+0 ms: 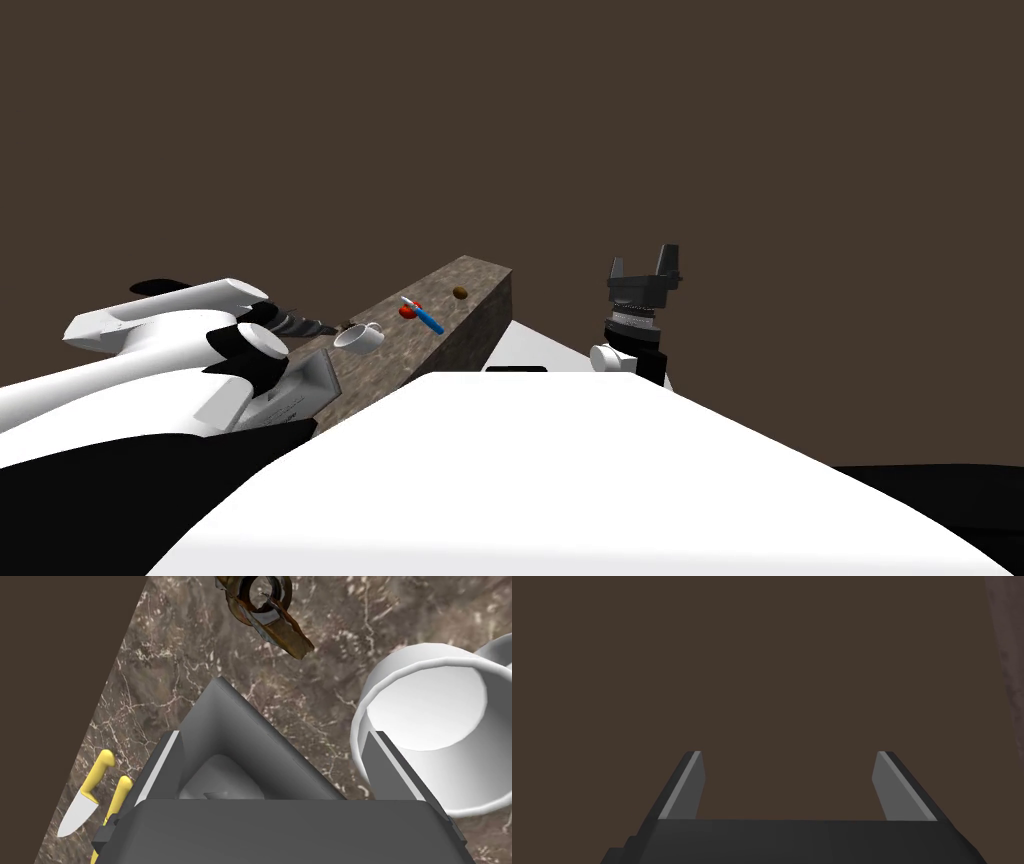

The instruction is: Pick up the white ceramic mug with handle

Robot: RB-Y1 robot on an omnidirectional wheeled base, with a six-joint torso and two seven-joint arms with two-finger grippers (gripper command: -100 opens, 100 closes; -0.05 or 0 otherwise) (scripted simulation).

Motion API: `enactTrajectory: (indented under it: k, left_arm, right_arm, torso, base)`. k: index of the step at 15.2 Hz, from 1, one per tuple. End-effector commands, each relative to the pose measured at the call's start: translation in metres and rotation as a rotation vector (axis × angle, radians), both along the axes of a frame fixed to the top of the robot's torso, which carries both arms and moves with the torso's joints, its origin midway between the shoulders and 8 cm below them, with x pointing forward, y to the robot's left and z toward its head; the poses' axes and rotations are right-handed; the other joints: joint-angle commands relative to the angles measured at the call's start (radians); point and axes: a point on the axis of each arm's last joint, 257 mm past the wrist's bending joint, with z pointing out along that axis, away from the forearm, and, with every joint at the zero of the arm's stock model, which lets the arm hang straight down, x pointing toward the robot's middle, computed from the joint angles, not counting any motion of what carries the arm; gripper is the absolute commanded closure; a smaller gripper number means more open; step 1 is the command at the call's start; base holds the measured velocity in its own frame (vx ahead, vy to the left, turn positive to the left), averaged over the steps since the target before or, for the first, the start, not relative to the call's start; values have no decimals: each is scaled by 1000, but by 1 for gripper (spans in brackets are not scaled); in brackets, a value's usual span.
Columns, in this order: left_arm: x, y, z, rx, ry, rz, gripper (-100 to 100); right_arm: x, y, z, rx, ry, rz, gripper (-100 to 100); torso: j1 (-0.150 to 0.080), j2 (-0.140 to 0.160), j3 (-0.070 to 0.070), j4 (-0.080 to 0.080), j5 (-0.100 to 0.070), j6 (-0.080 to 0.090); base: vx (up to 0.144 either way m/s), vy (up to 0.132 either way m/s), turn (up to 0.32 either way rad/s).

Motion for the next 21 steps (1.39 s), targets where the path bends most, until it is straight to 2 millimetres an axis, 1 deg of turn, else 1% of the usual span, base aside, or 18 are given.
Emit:
enactTrajectory:
  k: [1, 2, 3, 5, 6, 8, 9, 11, 13, 15, 16, 17, 19, 20, 21]
  left_arm:
    - [-9, -11, -8, -63, 3, 27, -100]
    - [-10, -13, -9, -72, 8, 27, -100]
    - [-16, -24, -18, -132, 7, 53, -100]
    - [-17, -27, -19, -144, 14, 54, -100]
    - [-23, -40, -27, -210, 22, 76, -100]
    - [-21, -38, -24, -201, 17, 73, -100]
    - [-23, -40, -27, -210, 22, 76, -100]
    - [-33, -65, -42, -319, 39, 110, -100]
    - [-31, -62, -38, -308, 34, 107, -100]
    - [-34, -65, -42, -320, 40, 110, -100]
    - [-37, -75, -47, -360, 47, 121, -100]
    - [-33, -68, -38, -335, 35, 115, -100]
    - [-38, -76, -47, -363, 48, 122, -100]
    - [-43, -89, -55, -417, 62, 137, -100]
    - [-45, -91, -59, -424, 65, 141, -100]
  right_arm:
    - [0, 0, 0, 0, 0, 0, 0]
    - [0, 0, 0, 0, 0, 0, 0]
    - [0, 0, 0, 0, 0, 0, 0]
    - [0, 0, 0, 0, 0, 0, 0]
    - [0, 0, 0, 0, 0, 0, 0]
    - [0, 0, 0, 0, 0, 0, 0]
    - [0, 0, 0, 0, 0, 0, 0]
    - [0, 0, 0, 0, 0, 0, 0]
    - [0, 0, 0, 0, 0, 0, 0]
    - [0, 0, 0, 0, 0, 0, 0]
    - [0, 0, 0, 0, 0, 0, 0]
    - [0, 0, 0, 0, 0, 0, 0]
    - [0, 0, 0, 0, 0, 0, 0]
    - [0, 0, 0, 0, 0, 0, 0]
    - [0, 0, 0, 0, 0, 0, 0]
  torso:
    - [0, 0, 0, 0, 0, 0]
    - [1, 0, 0, 0, 0, 0]
    - [1, 1, 0, 0, 0, -1]
    - [1, 1, 0, 0, 0, 0]
    - [1, 0, 0, 0, 0, -1]
    - [2, 0, 0, 0, 1, -1]
    - [1, 0, 0, 0, 0, -1]
    - [0, 0, 0, 0, 0, -1]
    - [3, 0, 0, 0, 1, 0]
    - [2, 0, 0, 0, 1, -1]
    - [0, 0, 0, 0, 0, -1]
    - [0, 0, 0, 0, 0, -1]
    - [0, 0, 0, 0, 0, -1]
    - [-1, -1, 0, 0, 0, -1]
    - [0, 0, 0, 0, 0, -1]
  base:
    - [-23, 59, -170]
    - [-22, 48, -72]
    - [-22, 56, -94]
    - [-16, 54, -97]
    - [-19, 61, -110]
    - [-16, 60, -79]
    - [-8, 26, 4]
    - [-16, 58, -108]
    - [-25, 89, -98]
    - [-9, 32, 13]
    - [-13, 24, -42]
    - [-16, 35, -59]
    - [-7, 29, -21]
    - [-16, 47, -52]
    - [-25, 71, -76]
